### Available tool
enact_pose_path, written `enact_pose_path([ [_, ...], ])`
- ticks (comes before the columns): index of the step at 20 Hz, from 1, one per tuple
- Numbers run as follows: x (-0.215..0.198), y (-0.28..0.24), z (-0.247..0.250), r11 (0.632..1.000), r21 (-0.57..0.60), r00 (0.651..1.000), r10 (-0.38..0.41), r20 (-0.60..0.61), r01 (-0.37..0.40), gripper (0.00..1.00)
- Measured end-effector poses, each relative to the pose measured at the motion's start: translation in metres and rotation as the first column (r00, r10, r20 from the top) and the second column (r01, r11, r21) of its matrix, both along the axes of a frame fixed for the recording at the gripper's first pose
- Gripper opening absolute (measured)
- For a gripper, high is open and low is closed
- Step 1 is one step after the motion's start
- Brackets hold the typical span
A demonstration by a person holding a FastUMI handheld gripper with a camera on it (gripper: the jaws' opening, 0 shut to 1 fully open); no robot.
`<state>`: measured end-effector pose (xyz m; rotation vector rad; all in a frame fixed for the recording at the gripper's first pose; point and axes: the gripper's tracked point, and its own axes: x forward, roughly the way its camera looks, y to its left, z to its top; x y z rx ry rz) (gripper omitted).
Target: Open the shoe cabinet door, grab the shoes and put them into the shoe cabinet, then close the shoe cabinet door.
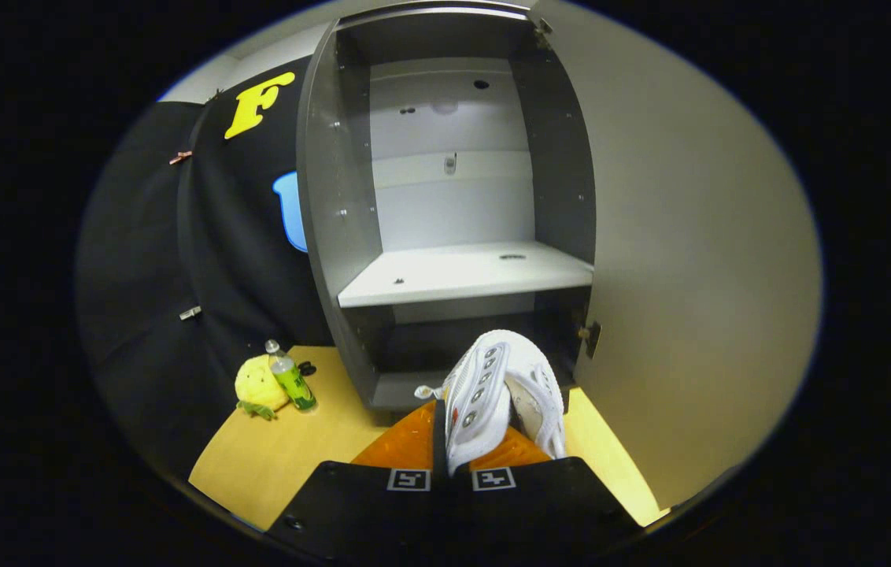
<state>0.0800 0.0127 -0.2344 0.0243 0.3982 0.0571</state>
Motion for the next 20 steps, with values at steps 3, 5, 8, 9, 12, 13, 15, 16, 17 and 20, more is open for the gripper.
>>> enact_pose_path([
  [3,0.029,0.001,0.036,1.0,-0.027,0.999,0.004,0.053,-0.003,0.04],
  [5,0.051,0.004,0.057,0.999,-0.038,0.996,0.023,0.088,-0.019,0.04],
  [8,0.092,0.007,0.073,0.999,-0.038,0.993,0.041,0.111,-0.037,0.04],
  [9,0.107,0.006,0.077,0.998,-0.039,0.993,0.046,0.112,-0.042,0.04],
  [12,0.156,0.008,0.084,0.997,-0.052,0.99,0.071,0.121,-0.065,0.04],
  [13,0.171,0.008,0.085,0.995,-0.06,0.989,0.082,0.123,-0.076,0.04],
  [15,0.203,0.008,0.087,0.993,-0.074,0.987,0.1,0.125,-0.091,0.04],
  [16,0.219,0.009,0.088,0.992,-0.079,0.986,0.107,0.13,-0.097,0.04],
  [17,0.234,0.008,0.087,0.992,-0.079,0.985,0.111,0.129,-0.101,0.04],
  [20,0.277,0.006,0.082,0.994,-0.052,0.987,0.1,0.128,-0.094,0.04],
])
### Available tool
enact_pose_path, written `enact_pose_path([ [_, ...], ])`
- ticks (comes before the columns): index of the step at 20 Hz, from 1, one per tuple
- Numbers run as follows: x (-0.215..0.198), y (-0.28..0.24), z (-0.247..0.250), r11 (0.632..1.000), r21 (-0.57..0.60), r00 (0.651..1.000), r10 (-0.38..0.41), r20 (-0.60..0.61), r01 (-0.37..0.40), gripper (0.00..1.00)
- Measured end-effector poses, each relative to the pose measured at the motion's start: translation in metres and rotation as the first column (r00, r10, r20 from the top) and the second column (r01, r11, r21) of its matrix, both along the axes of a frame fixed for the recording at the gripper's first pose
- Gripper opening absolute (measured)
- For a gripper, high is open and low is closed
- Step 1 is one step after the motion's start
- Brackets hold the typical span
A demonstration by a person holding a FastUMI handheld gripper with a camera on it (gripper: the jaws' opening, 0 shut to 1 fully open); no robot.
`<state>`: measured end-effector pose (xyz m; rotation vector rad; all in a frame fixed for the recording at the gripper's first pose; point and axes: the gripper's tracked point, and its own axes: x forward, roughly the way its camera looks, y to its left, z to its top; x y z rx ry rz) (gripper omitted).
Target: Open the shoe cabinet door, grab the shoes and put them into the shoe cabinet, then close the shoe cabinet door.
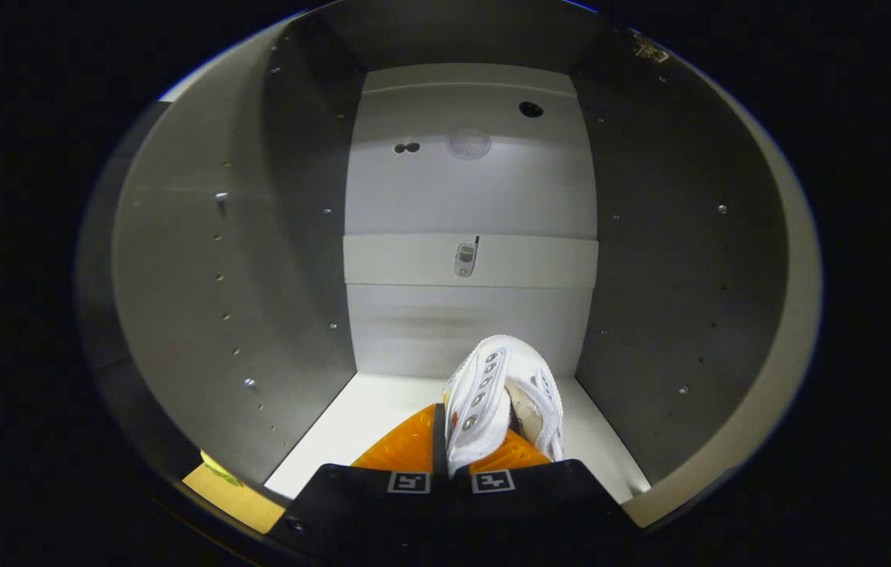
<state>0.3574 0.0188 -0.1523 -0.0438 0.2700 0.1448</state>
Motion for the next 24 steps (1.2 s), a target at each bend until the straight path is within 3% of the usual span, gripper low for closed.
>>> enact_pose_path([
  [7,0.059,0.004,-0.041,1.0,-0.014,0.997,0.011,-0.073,-0.012,0.04],
  [17,0.072,0.01,-0.078,1.0,0.009,0.985,0.009,-0.17,-0.008,0.05],
  [19,0.072,0.013,-0.08,1.0,0.013,0.986,0.018,-0.168,-0.016,0.1],
  [20,0.069,0.013,-0.079,1.0,0.005,0.985,0.018,-0.174,-0.017,0.25],
  [22,0.065,0.021,-0.08,0.999,0.001,0.983,0.034,-0.179,-0.034,0.3],
  [24,0.06,0.026,-0.081,0.999,-0.005,0.982,0.039,-0.187,-0.041,0.49],
])
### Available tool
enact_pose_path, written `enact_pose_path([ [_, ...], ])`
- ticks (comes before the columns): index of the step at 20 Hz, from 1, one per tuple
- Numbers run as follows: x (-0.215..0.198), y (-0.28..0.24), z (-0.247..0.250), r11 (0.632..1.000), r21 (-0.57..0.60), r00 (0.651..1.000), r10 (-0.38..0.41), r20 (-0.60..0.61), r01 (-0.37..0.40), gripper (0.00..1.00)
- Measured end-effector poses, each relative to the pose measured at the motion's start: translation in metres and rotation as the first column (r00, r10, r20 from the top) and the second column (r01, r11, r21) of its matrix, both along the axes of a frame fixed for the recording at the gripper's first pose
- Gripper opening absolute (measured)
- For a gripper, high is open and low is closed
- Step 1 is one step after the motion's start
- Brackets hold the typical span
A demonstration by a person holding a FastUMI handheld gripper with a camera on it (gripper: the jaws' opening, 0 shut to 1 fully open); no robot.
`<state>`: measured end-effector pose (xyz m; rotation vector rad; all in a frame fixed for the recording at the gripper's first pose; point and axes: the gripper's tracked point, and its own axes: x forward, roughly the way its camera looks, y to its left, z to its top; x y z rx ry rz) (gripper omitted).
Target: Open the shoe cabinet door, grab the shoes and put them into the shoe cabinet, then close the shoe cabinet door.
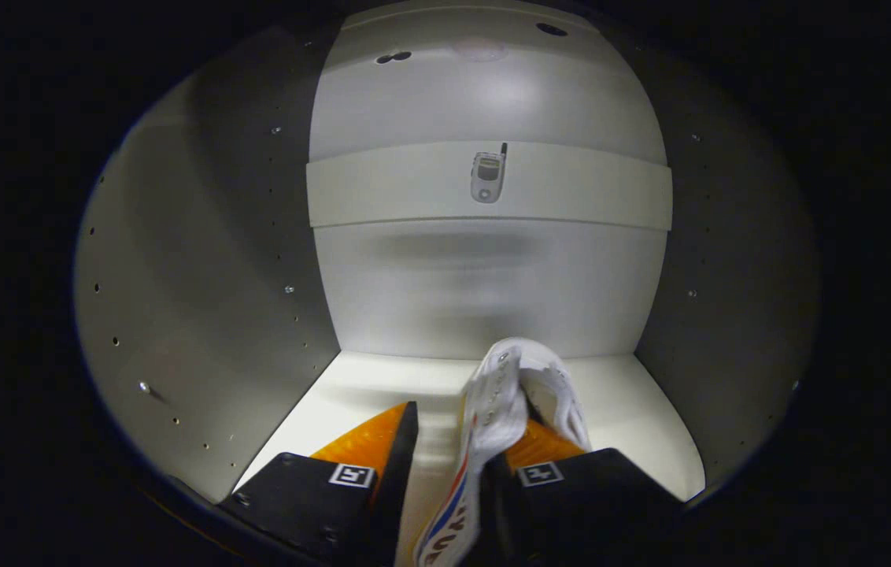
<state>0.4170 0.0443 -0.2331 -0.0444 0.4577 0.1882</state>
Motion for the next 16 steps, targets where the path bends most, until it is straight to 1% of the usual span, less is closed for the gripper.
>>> enact_pose_path([
  [3,-0.01,0.0,0.0,0.999,-0.032,1.0,-0.015,0.003,0.015,0.77],
  [5,-0.017,0.002,0.002,0.999,-0.033,1.0,-0.01,0.011,0.011,0.97],
  [11,-0.037,-0.013,0.019,0.998,0.009,0.997,-0.063,0.04,0.063,0.97],
  [16,-0.08,-0.031,0.052,0.994,0.032,0.989,-0.11,0.099,0.107,0.97],
])
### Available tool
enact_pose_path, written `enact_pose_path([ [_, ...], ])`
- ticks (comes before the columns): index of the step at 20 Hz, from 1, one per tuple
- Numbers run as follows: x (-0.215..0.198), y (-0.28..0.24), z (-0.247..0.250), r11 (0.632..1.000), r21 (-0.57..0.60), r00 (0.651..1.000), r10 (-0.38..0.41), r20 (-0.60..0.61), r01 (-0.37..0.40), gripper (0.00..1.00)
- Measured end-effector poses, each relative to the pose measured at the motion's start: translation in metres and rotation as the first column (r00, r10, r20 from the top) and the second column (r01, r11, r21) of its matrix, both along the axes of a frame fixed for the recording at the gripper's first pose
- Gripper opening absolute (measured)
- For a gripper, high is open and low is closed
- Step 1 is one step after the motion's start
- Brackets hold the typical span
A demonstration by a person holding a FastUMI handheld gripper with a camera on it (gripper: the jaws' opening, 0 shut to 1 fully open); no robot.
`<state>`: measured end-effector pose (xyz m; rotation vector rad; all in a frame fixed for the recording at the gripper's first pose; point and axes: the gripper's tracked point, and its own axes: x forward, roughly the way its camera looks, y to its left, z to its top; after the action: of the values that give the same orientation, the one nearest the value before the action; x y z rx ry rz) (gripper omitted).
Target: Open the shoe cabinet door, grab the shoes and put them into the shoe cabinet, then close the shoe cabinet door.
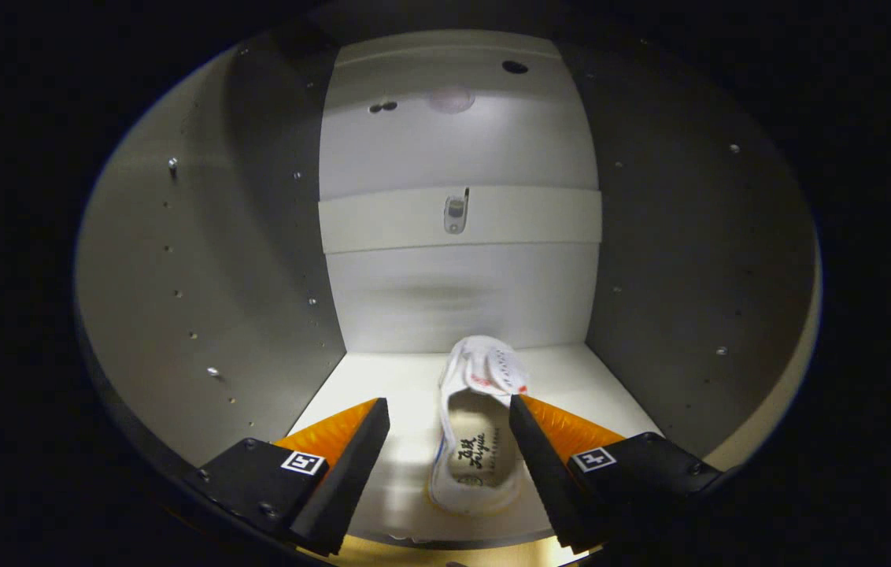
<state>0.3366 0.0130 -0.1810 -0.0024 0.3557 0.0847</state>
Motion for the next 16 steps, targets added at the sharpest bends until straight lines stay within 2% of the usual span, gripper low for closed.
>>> enact_pose_path([
  [8,-0.127,-0.013,0.055,0.999,0.016,0.994,-0.041,0.1,0.039,0.98],
  [16,-0.294,-0.056,0.123,0.99,0.062,0.97,-0.139,0.2,0.129,0.98],
])
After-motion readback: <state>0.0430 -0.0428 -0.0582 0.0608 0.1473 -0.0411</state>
